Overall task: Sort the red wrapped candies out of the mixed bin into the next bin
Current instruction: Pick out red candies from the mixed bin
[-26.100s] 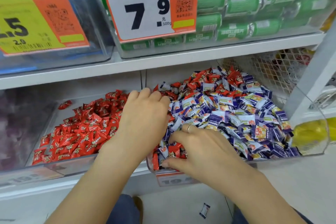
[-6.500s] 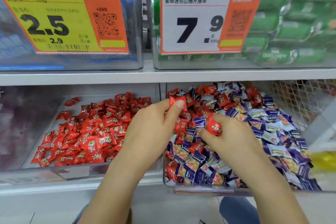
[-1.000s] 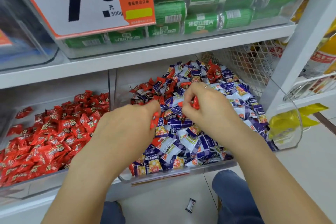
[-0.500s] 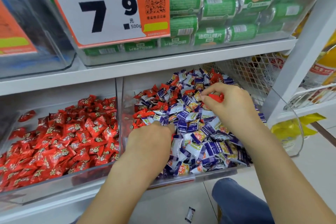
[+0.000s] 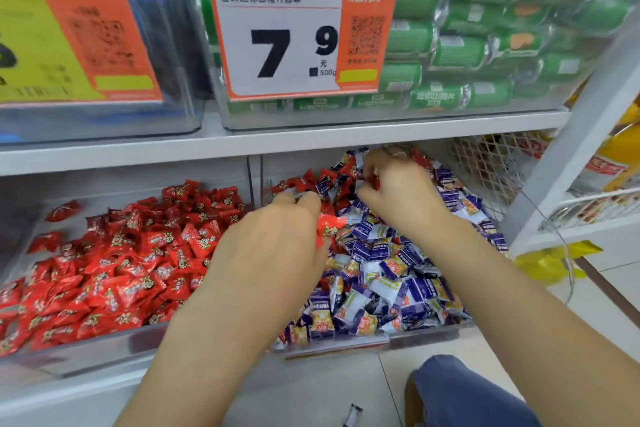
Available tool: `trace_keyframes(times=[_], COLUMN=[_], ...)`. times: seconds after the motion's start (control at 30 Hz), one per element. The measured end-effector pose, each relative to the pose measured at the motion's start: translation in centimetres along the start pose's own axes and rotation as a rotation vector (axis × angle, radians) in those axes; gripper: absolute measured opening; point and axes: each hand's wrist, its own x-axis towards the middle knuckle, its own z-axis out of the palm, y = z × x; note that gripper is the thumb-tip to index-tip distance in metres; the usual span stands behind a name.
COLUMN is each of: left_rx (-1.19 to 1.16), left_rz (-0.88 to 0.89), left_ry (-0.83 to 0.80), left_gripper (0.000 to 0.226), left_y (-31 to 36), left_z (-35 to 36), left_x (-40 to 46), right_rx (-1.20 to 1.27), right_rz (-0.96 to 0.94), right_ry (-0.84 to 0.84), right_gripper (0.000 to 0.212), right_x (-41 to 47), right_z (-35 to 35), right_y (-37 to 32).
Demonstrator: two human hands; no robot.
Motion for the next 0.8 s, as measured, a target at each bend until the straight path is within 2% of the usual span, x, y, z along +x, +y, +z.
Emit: trace_keyframes(times=[0.13, 0.23, 0.3, 0.37, 0.4, 0.5, 0.57, 0.63, 0.8], left_rx=[-0.082, -0.158, -0.213, -0.239, -0.252, -0.323, -0.333, -0.313, -0.330], left_rz=[-0.070, -0.132, -0.198, -0.238, -0.247, -0.267, -0.287, -0.304, -0.354], left_ry=[0.116, 0.110, 0.086, 0.095, 0.111, 0.167, 0.188, 0.174, 0.083], left_gripper=[0.025, 0.026, 0.035, 0.040, 0.042, 0.041, 0.039, 0.041, 0.057], left_y=[-2.4, -5.2, -7.0, -8.4, -8.9, -9.8, -10.5, -11.2, -13.1], left_z=[-0.9, -0.7, -0.5, -0.5, -0.6, -1.1, -1.2, -1.0, -1.0], left_x=[-1.1, -1.5, -1.7, -2.0, -2.2, -2.7, -2.8, -2.9, -3.6], right_rx=[-0.215, -0.353, -0.425, -0.490, -0.515, -0.517, -0.453, -0.365, 0.047], right_rz=[-0.142, -0.075, -0.026, 0.027, 0.054, 0.077, 0.047, 0.050, -0.011], right_ry=[-0.137, -0.396, -0.495, -0.522, -0.526, -0.483, -0.363, -0.266, -0.063], right_gripper=[0.038, 0.045, 0.037, 0.023, 0.023, 0.026, 0.022, 0.033, 0.033], right_x=[0.7, 1.6, 2.3, 2.9, 3.2, 3.2, 2.4, 1.0, -3.9], right_z=[1.6, 1.9, 2.3, 3.0, 3.4, 4.2, 3.9, 2.7, -1.4], right_y=[-2.2, -2.7, -3.2, -3.9, -4.1, -3.5, -2.7, -2.3, -4.3])
